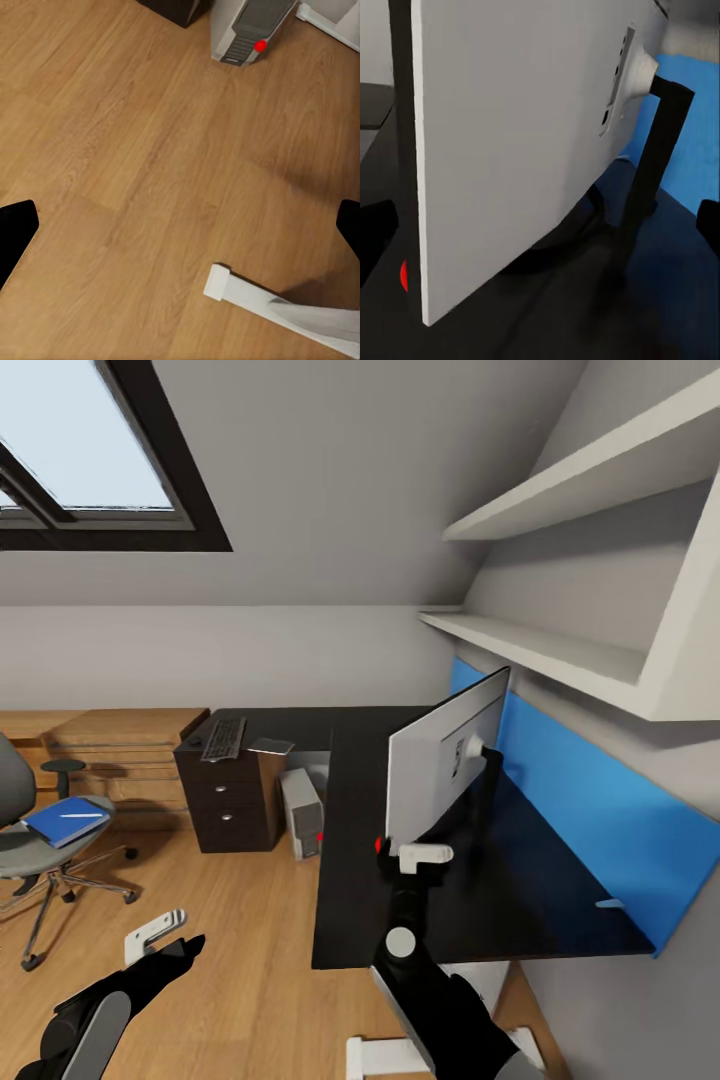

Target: In the bedroom, organize the workspace by keeping the computer under the desk, ensuring the monitor is on the desk, placing the keyboard on the desk next to the monitor, placing the mouse on the desk next to the keyboard, moving the folder from the swivel chair onto the desk next to the mouse, stacking the notebook on top of the folder with the pen on top of the notebook, and positioning the swivel chair next to the desk.

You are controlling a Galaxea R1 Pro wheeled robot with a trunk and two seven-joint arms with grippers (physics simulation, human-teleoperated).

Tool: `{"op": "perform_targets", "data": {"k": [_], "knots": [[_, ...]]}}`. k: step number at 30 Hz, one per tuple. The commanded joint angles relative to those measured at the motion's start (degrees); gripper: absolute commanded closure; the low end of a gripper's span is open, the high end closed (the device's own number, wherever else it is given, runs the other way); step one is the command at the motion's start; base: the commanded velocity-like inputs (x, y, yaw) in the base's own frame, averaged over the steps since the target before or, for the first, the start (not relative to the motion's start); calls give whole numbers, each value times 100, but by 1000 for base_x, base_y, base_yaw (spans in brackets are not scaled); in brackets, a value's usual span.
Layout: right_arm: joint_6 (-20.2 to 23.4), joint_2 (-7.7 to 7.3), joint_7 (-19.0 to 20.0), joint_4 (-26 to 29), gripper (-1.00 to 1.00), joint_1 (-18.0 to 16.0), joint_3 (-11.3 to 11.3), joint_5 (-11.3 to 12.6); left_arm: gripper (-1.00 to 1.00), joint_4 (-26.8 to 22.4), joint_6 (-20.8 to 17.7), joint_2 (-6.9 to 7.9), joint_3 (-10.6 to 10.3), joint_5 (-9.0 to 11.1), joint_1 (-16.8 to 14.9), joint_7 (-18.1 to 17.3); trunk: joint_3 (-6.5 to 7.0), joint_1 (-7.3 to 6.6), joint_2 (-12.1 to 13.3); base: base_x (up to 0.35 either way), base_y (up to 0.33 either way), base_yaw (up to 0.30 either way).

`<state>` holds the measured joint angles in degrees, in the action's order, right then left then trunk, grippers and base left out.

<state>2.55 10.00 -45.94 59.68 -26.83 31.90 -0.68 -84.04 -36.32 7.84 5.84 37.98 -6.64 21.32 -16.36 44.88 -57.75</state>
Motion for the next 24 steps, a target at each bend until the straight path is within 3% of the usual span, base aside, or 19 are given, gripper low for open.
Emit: {"op": "perform_targets", "data": {"k": [1, 6, 17, 24], "knots": [[-37, 0, -110, -44, -100, -6, 33, -63, -100, -7, -16, 1, -2, 60, -4, 49, -8, 1, -6, 0, 72, 0], [-351, 0, -367, -264, -100, -6, 104, -269, -100, -7, -16, -1, -3, 60, -4, 50, -8, 1, -6, 0, 25, 0], [-525, 0, -407, -319, -100, 11, 106, -308, -100, -7, -14, -1, -4, 65, -4, 42, -8, 1, -6, 143, 29, 0], [-527, 0, -407, -341, -100, 12, 106, -307, -100, -7, -19, -2, -4, 65, -4, 39, -8, 1, -6, 31, 181, 0]]}}
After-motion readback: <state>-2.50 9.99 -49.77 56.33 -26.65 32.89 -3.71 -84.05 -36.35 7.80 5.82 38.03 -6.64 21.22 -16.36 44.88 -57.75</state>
